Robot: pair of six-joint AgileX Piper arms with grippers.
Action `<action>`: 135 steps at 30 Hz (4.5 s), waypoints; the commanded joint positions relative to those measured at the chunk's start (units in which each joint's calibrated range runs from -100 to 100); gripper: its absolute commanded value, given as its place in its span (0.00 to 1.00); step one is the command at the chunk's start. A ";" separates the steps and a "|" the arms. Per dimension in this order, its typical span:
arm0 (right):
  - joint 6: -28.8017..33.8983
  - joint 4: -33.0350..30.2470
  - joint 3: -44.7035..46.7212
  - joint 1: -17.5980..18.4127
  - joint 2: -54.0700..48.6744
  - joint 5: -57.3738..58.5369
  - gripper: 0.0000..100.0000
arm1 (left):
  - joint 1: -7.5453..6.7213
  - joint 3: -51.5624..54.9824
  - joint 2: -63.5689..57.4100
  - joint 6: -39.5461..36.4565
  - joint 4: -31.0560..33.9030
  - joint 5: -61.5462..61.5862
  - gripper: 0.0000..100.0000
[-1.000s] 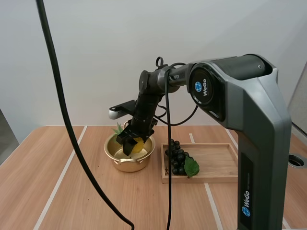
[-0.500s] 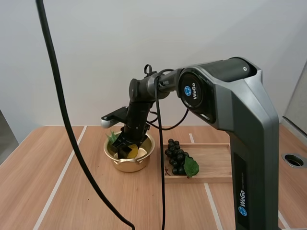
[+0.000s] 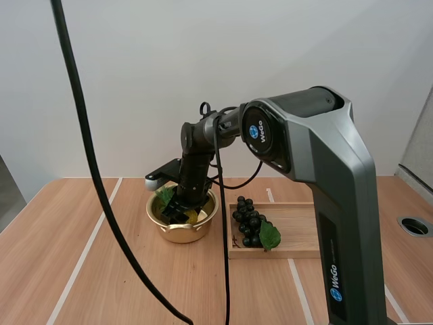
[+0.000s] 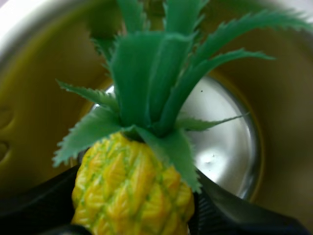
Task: Open the pot, put the pineapple inside, and close it
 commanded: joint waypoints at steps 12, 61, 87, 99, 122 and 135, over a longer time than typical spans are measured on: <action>1.28 -0.87 0.03 0.24 -0.37 -5.86 1.00 | 0.08 -0.39 -0.45 -0.23 -1.10 1.20 0.00; 14.56 -17.94 -12.73 -14.10 -45.25 9.73 1.00 | 0.08 -0.39 -1.67 -3.27 4.53 0.61 0.00; 16.45 -12.20 7.03 -24.43 -56.23 -10.40 0.47 | 0.08 4.94 -1.67 -3.77 4.50 6.16 0.00; 18.39 -11.89 13.37 -24.43 -56.23 -22.12 0.00 | 0.08 32.62 -5.79 -3.88 -0.88 -12.95 0.00; 18.29 -8.49 41.39 -27.72 -54.93 -56.03 0.00 | -0.14 66.82 11.94 6.39 -17.70 -34.26 0.00; 18.29 -10.64 41.39 -27.72 -48.26 -54.17 0.00 | -0.23 66.82 24.23 6.39 -17.84 -26.47 0.00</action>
